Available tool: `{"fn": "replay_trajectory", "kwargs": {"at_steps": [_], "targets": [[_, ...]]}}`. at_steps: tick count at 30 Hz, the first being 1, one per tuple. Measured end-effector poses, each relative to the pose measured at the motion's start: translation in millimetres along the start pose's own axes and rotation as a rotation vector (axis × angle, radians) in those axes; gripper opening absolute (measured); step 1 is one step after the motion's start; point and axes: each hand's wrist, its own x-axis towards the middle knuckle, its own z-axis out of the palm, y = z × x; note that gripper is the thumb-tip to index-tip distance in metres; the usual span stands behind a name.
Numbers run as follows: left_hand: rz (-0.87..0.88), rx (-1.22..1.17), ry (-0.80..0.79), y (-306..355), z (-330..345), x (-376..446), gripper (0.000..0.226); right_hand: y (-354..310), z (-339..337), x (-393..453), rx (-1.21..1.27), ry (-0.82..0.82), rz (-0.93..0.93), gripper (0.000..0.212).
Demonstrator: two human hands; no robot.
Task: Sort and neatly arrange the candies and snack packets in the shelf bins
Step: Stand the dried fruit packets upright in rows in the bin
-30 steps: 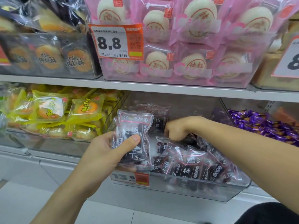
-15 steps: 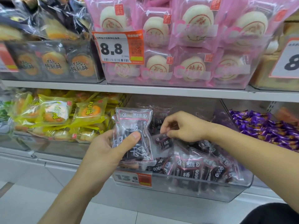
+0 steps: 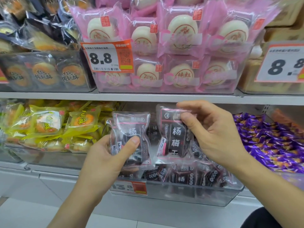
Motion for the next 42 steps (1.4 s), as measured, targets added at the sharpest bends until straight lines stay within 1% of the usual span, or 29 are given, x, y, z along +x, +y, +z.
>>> {"fn": "replay_trajectory", "kwargs": {"at_steps": [2, 4, 6, 10, 12, 14, 18, 19, 22, 24, 27, 30, 32, 34, 36, 37, 38, 39, 40, 42], "targets": [[0.005, 0.065, -0.016, -1.8, 3.1, -0.2, 0.048, -1.5, 1.4, -1.9, 0.064, -0.014, 0.052, 0.021], [-0.014, 0.059, -0.034, -3.8, 7.2, -1.8, 0.054, -1.3, 3.5, -2.3, 0.158, 0.001, 0.123, 0.024], [-0.058, -0.004, -0.079, -4.9, 13.7, -3.4, 0.055, 1.5, 8.4, -3.6, 0.233, 0.042, 0.193, 0.025], [-0.182, -0.219, -0.164, 0.5, 26.2, -7.1, 0.059, 7.5, 21.8, -9.4, 0.26, 0.115, 0.276, 0.018], [-0.21, -0.316, -0.239, 7.4, 29.3, -10.2, 0.061, 5.9, 25.8, -11.0, 0.29, 0.148, 0.283, 0.016], [-0.202, -0.34, -0.306, 11.2, 31.4, -13.7, 0.065, 2.1, 30.6, -12.1, 0.301, 0.172, 0.266, 0.016], [-0.177, -0.278, -0.353, 6.4, 36.9, -15.3, 0.095, 0.3, 41.4, -16.5, 0.24, 0.216, 0.226, 0.015], [-0.175, -0.278, -0.348, 5.6, 38.3, -15.7, 0.096, -0.1, 42.3, -17.6, 0.237, 0.223, 0.224, 0.015], [-0.181, -0.329, -0.345, 3.1, 41.1, -16.6, 0.075, -2.6, 43.5, -21.1, 0.241, 0.211, 0.229, 0.014], [-0.214, -0.335, -0.359, -1.7, 41.4, -16.0, 0.066, -3.1, 45.4, -23.7, 0.158, 0.205, 0.206, 0.014], [-0.25, -0.353, -0.333, -5.5, 43.2, -14.7, 0.069, -1.2, 50.6, -25.5, 0.091, 0.182, 0.235, 0.018], [-0.22, -0.323, -0.251, -4.8, 46.4, -13.4, 0.072, -1.7, 46.5, -22.1, 0.155, 0.186, 0.314, 0.038], [-0.152, -0.287, -0.168, -4.4, 44.9, -13.1, 0.066, -0.2, 35.4, -19.0, 0.154, 0.105, 0.325, 0.041], [-0.075, -0.166, -0.125, -2.1, 42.7, -14.2, 0.059, 3.1, 24.5, -16.8, 0.165, -0.048, 0.366, 0.04], [-0.046, -0.099, -0.117, -0.7, 43.0, -15.5, 0.055, 7.0, 19.4, -15.9, 0.318, -0.169, 0.496, 0.038], [-0.042, -0.093, -0.113, -1.3, 44.0, -15.7, 0.053, 7.8, 18.9, -15.1, 0.431, -0.201, 0.564, 0.035], [-0.034, -0.09, -0.106, -1.2, 45.8, -15.8, 0.051, 8.5, 19.1, -14.1, 0.513, -0.203, 0.593, 0.03], [-0.018, -0.084, -0.095, -0.8, 47.0, -15.8, 0.053, 10.0, 19.5, -13.3, 0.535, -0.189, 0.571, 0.026], [0.001, -0.075, -0.088, -0.2, 48.0, -16.1, 0.056, 11.9, 20.6, -12.8, 0.499, -0.158, 0.509, 0.023], [0.022, -0.09, -0.079, 1.1, 48.6, -16.5, 0.062, 12.5, 23.9, -14.1, 0.366, -0.082, 0.368, 0.023]]}}
